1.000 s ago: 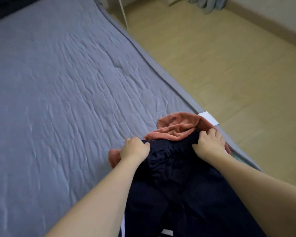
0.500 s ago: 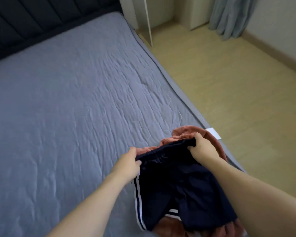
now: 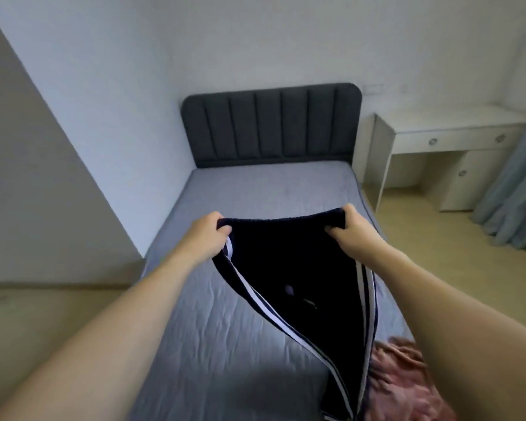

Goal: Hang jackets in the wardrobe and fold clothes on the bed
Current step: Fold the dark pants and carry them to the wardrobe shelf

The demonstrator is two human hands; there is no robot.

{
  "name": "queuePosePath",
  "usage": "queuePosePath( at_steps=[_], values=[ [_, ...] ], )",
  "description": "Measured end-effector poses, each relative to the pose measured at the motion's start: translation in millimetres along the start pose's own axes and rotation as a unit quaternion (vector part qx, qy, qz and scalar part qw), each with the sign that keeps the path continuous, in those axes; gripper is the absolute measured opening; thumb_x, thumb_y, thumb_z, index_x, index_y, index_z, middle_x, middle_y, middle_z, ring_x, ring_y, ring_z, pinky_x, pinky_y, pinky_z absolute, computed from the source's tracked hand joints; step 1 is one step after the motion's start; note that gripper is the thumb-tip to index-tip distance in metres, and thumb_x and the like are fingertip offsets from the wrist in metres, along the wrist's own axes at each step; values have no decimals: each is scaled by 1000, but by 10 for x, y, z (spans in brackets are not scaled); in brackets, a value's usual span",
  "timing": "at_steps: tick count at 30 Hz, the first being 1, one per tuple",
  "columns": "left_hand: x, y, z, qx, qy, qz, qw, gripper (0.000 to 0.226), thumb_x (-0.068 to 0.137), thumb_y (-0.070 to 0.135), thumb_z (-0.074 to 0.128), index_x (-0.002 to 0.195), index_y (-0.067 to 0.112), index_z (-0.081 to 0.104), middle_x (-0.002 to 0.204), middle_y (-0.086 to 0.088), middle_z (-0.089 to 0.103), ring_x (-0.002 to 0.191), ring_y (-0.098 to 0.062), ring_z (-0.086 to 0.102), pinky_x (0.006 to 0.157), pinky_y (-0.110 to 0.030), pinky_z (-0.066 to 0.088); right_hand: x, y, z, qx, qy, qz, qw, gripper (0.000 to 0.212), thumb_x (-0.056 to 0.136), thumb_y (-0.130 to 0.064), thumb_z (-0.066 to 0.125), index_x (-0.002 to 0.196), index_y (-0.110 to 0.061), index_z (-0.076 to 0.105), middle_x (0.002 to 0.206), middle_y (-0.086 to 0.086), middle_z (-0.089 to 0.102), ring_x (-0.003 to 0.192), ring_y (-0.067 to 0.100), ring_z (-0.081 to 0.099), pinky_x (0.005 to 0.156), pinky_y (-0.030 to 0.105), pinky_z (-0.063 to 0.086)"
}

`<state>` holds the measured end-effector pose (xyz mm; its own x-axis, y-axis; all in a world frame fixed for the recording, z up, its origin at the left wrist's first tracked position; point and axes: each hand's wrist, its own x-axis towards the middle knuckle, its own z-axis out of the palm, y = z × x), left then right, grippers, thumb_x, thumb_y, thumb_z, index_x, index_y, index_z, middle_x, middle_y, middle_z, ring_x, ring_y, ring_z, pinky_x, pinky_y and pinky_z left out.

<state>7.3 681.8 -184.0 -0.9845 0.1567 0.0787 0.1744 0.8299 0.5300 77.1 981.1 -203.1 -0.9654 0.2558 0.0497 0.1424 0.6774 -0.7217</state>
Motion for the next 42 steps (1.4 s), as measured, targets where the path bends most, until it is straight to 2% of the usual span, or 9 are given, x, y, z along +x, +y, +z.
queuePosePath(
  at_steps=[11,18,22,26,30,33,36,39,42],
  values=[
    [-206,-7,-3032,-232,-92,36,968,16,74,25,62,61,20,56,64,-1,53,53,-14,51,48,-22,44,151,-2929,-617,53,121,-134,982,16,88,-36,45,80,-23,50,82,-2,59,70,12,53,54,28,35],
    [-273,-114,-3442,-415,-51,-6,908,14,82,18,62,69,14,64,64,-1,59,52,-16,57,55,-25,54,211,-3589,-336,15,58,-157,986,32,101,-35,43,113,-8,55,102,10,65,85,22,59,71,35,46],
    [-207,-157,-3578,-433,-19,-17,901,7,86,6,56,82,10,58,66,-5,57,52,-19,61,68,-36,61,150,-3897,-47,137,26,-140,980,27,93,-20,40,119,-18,32,79,3,53,64,14,48,55,30,38],
    [-209,-214,-3764,-413,-8,13,911,21,90,0,47,94,10,65,76,-6,60,55,-17,64,59,-32,58,105,-4097,91,110,-15,-271,956,38,91,-5,34,101,-42,32,53,-7,36,38,8,31,37,24,28],
    [-262,-190,-3995,-438,-16,29,899,28,81,1,42,95,-1,66,87,-16,64,68,-29,70,66,-36,59,104,-4224,124,43,-12,-326,944,41,87,3,33,73,-30,53,55,-1,42,48,15,36,45,26,31],
    [-303,-153,-4053,-338,-17,72,938,41,75,-8,35,106,-1,62,101,-25,69,83,-36,72,73,-37,61,71,-4288,98,63,-27,-324,944,26,79,-7,41,68,-22,59,61,4,43,57,20,36,53,31,29],
    [-327,-132,-3993,-174,64,156,970,21,90,0,52,102,12,63,88,-14,72,74,-24,73,67,-28,60,-8,-4323,46,56,-67,-329,940,20,69,-28,49,86,-26,61,71,-1,47,63,11,43,60,31,34],
    [-301,-152,-3976,-2,190,232,954,9,92,30,62,95,24,67,80,3,64,77,-16,61,66,-23,45,-83,-4322,-4,-18,-99,-337,936,37,65,-59,60,96,-39,54,95,-10,51,74,1,49,67,25,38],
    [-270,-153,-3962,35,194,285,938,11,90,38,66,96,30,69,102,9,52,102,-11,39,86,-22,34,-110,-4334,13,-53,-99,-347,931,52,63,-75,65,99,-38,55,108,-13,50,94,4,52,81,25,42]
  ],
)
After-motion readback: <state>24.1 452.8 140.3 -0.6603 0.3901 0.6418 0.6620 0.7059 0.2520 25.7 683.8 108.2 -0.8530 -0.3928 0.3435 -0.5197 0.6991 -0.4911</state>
